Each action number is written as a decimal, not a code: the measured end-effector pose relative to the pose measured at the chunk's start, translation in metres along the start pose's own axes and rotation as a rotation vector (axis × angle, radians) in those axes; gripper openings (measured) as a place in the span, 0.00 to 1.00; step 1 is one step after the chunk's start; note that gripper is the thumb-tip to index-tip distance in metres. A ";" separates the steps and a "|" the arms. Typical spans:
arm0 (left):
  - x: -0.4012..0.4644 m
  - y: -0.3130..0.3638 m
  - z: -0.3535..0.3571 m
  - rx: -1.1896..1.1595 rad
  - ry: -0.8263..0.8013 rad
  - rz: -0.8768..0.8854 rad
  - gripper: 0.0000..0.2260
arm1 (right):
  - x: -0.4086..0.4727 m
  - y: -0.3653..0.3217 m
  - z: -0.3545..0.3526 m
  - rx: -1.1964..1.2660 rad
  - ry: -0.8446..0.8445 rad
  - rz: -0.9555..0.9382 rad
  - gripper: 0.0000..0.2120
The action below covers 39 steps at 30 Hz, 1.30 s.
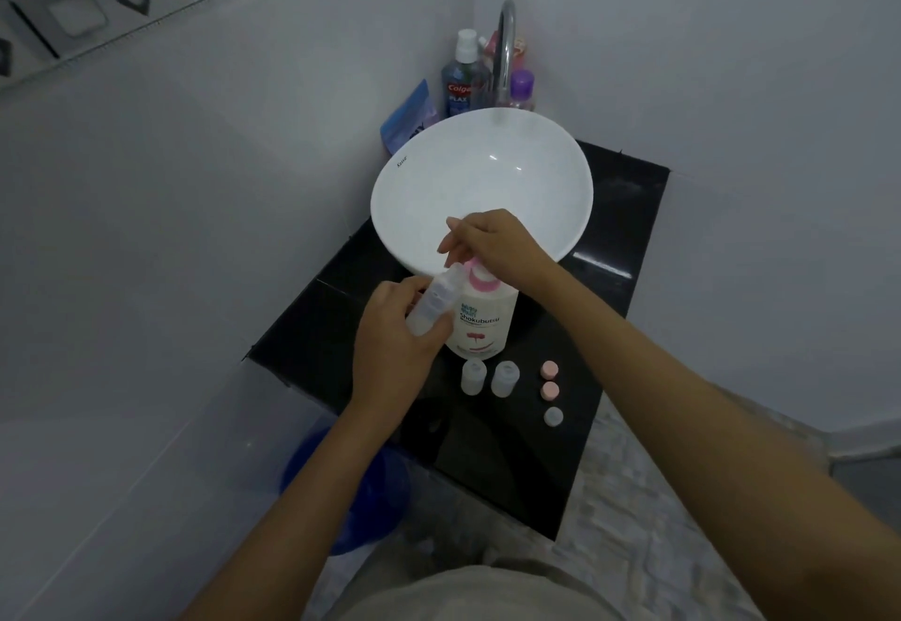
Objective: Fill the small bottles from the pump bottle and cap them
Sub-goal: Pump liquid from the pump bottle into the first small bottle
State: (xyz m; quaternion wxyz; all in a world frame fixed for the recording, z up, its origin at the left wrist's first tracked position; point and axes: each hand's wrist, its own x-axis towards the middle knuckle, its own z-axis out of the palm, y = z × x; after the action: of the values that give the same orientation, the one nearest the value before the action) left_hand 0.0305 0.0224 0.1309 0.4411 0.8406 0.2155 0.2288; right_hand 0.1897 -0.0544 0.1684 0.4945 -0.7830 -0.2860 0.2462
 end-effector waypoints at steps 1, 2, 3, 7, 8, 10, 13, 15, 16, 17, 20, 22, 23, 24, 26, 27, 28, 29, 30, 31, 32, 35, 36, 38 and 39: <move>0.000 0.001 0.000 -0.002 -0.001 0.002 0.15 | 0.000 0.001 0.000 0.007 0.002 -0.001 0.18; 0.000 0.002 0.000 -0.005 -0.002 0.005 0.15 | 0.001 0.001 0.001 0.012 0.004 -0.002 0.18; 0.000 0.003 0.000 -0.007 -0.002 0.007 0.15 | 0.002 0.002 0.001 0.012 0.005 -0.003 0.18; 0.002 0.007 0.000 -0.014 -0.001 0.013 0.17 | 0.004 0.005 0.002 0.007 0.010 -0.011 0.18; 0.003 0.007 -0.001 -0.025 -0.007 0.016 0.17 | 0.004 0.005 0.002 0.006 0.012 -0.013 0.19; 0.004 0.008 -0.001 -0.057 -0.017 0.025 0.18 | 0.004 0.005 0.002 0.013 0.015 -0.014 0.20; 0.004 0.009 -0.001 -0.089 -0.010 0.020 0.20 | 0.004 0.006 0.002 0.070 0.011 -0.009 0.21; 0.003 0.008 0.000 -0.127 0.003 0.018 0.20 | 0.003 0.008 0.002 0.109 0.012 -0.014 0.22; 0.003 0.007 0.000 -0.145 0.007 0.018 0.19 | 0.003 0.009 0.002 0.119 0.011 -0.017 0.22; 0.002 0.006 0.001 -0.160 0.007 0.012 0.19 | 0.003 0.010 0.003 0.121 0.012 -0.016 0.22; 0.001 0.001 0.003 -0.202 -0.003 -0.037 0.18 | 0.002 0.014 0.004 0.108 0.015 0.007 0.22; 0.001 -0.001 0.004 -0.219 -0.013 -0.062 0.18 | 0.001 0.017 0.006 0.084 0.003 0.040 0.22; 0.001 -0.002 0.005 -0.229 -0.020 -0.074 0.18 | 0.000 0.017 0.007 0.077 -0.004 0.055 0.22; 0.000 -0.002 0.005 -0.239 -0.026 -0.086 0.18 | 0.000 0.017 0.007 0.069 -0.010 0.060 0.22; 0.000 -0.002 0.004 -0.263 -0.034 -0.104 0.19 | -0.001 0.011 0.003 0.066 -0.025 0.036 0.21; 0.001 -0.002 0.003 -0.277 -0.035 -0.105 0.19 | -0.001 0.007 0.001 0.081 -0.038 0.017 0.22; 0.002 -0.001 0.002 -0.279 -0.031 -0.098 0.20 | -0.001 0.002 -0.002 0.101 -0.054 0.006 0.22; 0.003 0.000 0.000 -0.266 -0.025 -0.084 0.20 | -0.002 -0.002 -0.003 0.120 -0.066 0.008 0.23; 0.005 0.001 0.000 -0.252 -0.019 -0.072 0.20 | -0.003 -0.003 -0.003 0.139 -0.069 0.013 0.24; 0.005 0.002 -0.001 -0.252 -0.017 -0.065 0.20 | -0.004 -0.003 -0.002 0.153 -0.057 0.008 0.24; 0.006 0.002 0.000 -0.261 -0.018 -0.066 0.20 | -0.004 -0.001 -0.001 0.158 -0.036 -0.007 0.24; 0.007 0.000 0.002 -0.274 -0.024 -0.082 0.20 | -0.004 0.004 0.001 0.115 0.001 -0.022 0.24; 0.007 -0.001 0.003 -0.280 -0.028 -0.088 0.20 | -0.004 0.006 0.001 0.095 0.011 -0.014 0.24; 0.007 -0.004 0.004 -0.290 -0.036 -0.101 0.20 | -0.002 0.010 0.004 0.067 0.024 0.022 0.23; 0.006 -0.005 0.004 -0.295 -0.042 -0.110 0.20 | -0.002 0.012 0.006 0.055 0.023 0.048 0.24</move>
State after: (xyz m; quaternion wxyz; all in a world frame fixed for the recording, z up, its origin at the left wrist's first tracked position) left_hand 0.0374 0.0257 0.1258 0.5759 0.7584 0.2159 0.2158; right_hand 0.1862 -0.0563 0.1550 0.5131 -0.7786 -0.2542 0.2568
